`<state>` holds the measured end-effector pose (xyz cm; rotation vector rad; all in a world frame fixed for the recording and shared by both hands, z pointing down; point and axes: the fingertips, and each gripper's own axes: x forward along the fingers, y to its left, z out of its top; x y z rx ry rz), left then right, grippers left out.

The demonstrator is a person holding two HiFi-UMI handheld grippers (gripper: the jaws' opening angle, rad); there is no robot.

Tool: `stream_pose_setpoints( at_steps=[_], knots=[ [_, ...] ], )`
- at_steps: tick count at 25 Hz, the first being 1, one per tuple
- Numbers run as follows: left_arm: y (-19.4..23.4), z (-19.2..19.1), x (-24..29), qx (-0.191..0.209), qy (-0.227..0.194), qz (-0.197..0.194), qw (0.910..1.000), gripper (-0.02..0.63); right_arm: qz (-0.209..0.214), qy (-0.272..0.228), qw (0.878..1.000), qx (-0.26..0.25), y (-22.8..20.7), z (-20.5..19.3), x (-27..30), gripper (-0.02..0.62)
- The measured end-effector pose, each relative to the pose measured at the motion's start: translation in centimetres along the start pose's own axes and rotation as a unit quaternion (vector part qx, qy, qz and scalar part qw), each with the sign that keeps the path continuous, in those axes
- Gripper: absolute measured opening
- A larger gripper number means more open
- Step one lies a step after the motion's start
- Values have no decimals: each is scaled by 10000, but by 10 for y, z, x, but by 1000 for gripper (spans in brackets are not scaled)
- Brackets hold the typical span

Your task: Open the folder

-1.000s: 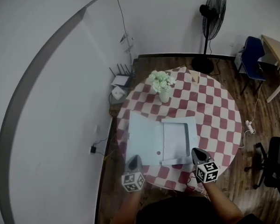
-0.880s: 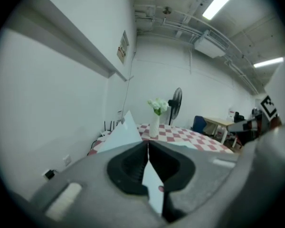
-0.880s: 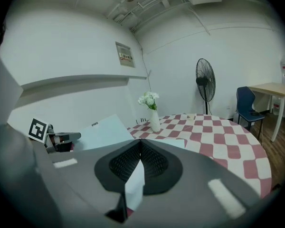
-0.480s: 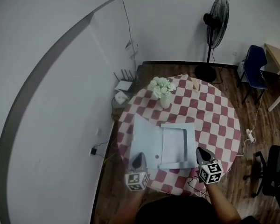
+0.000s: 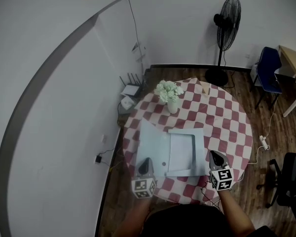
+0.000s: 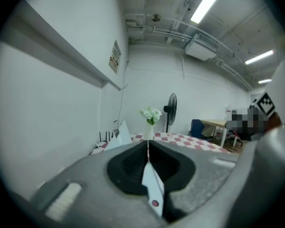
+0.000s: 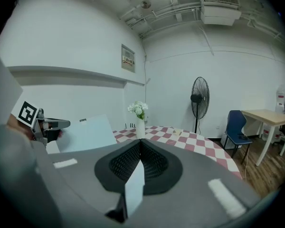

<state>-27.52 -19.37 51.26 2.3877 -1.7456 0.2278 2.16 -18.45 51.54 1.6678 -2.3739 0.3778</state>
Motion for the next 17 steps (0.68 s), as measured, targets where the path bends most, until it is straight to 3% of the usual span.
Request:
stream_pose_setpoints(
  at_steps=[17],
  knots=[
    [-8, 2, 0, 153, 37, -21, 9999, 11, 37, 14, 10000, -13, -5, -1, -3, 2]
  ],
)
